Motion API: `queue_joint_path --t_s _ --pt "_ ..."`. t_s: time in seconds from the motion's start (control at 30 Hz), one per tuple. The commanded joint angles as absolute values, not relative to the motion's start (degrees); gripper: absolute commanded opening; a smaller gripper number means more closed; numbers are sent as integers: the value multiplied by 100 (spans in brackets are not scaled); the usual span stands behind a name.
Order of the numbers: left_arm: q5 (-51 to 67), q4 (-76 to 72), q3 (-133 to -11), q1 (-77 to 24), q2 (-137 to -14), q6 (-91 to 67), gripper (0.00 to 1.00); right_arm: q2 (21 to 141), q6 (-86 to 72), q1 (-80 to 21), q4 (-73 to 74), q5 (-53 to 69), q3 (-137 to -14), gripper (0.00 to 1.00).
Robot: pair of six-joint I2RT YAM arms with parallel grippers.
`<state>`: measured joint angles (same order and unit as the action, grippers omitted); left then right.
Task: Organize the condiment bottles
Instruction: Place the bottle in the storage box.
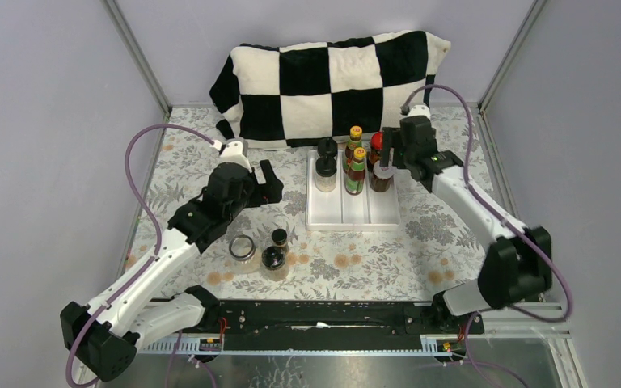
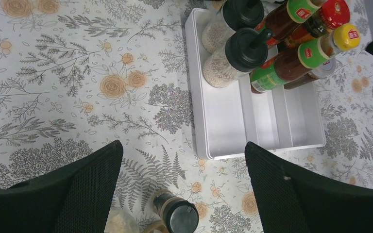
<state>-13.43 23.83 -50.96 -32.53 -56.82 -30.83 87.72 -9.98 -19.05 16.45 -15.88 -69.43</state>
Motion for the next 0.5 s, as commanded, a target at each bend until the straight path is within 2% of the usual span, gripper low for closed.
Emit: queue_joint_path --t_s 0.0,0.3,0.47 --pt "-1394 2353 -5183 -3243 -5457 -2908 99 7599 -1202 -1885 1888 -1614 -6375 88" --pt "-835 2481 -5154 -3251 -5298 -3029 99 6109 -1596 -2021 2325 -395 -5267 87" --pt "-620 2361 -5085 -3333 -5077 -3087 99 5692 -1791 -2687 2504 -456 -5234 86"
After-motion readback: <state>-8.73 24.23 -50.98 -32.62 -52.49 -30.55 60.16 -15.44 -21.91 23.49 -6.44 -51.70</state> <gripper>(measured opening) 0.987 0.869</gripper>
